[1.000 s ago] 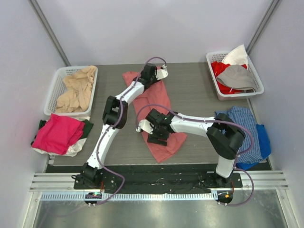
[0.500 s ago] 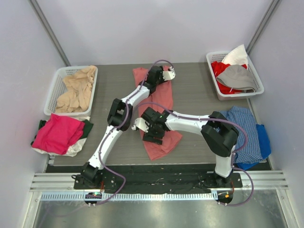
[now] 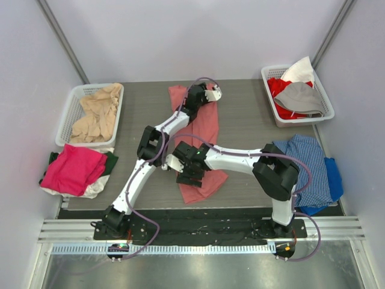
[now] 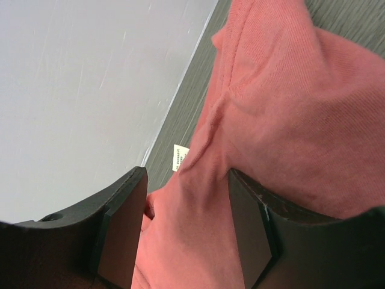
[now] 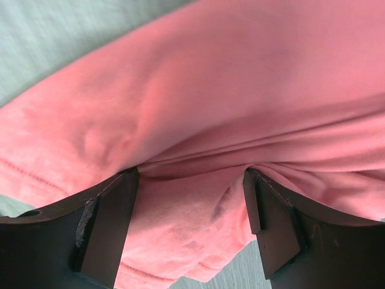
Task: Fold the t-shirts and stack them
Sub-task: Fold the tshirt
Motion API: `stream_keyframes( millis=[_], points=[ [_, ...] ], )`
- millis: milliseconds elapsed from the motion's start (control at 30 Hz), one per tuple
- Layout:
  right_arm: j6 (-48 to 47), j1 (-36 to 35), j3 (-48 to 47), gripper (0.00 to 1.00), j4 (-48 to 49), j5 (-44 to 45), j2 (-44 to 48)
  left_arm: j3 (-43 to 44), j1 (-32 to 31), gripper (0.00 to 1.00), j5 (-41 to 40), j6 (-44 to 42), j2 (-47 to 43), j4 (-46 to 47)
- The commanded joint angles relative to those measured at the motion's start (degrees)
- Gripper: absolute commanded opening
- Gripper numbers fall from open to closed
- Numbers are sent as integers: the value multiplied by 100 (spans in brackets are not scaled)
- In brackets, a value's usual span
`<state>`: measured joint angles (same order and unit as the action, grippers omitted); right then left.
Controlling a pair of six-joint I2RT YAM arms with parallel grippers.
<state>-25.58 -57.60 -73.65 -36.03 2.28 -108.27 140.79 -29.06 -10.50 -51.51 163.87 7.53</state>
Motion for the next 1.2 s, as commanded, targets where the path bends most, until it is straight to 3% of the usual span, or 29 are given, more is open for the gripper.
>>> stream_keyframes(
  millis=[0, 567, 833, 1000, 1167],
  points=[
    [124, -409, -194, 81, -317, -264, 306, -262, 67, 61, -83, 53, -338, 241],
    [-43, -454, 297, 81, -80, 1185, 1176, -1632, -65, 61, -444, 316, -1796, -31],
    [53, -67, 790, 84, 105, 1336, 1949, -3266, -152, 62, -146, 1537, -3711, -1824],
    [176, 583, 1352, 83, 211, 933, 2371, -4954, -494, 63, 372, 1879, -5317, -3061],
    [264, 1093, 1949, 81, 360, 466, 2574, -6201, -820, 62, 988, 2434, -6287, -3925]
  ],
)
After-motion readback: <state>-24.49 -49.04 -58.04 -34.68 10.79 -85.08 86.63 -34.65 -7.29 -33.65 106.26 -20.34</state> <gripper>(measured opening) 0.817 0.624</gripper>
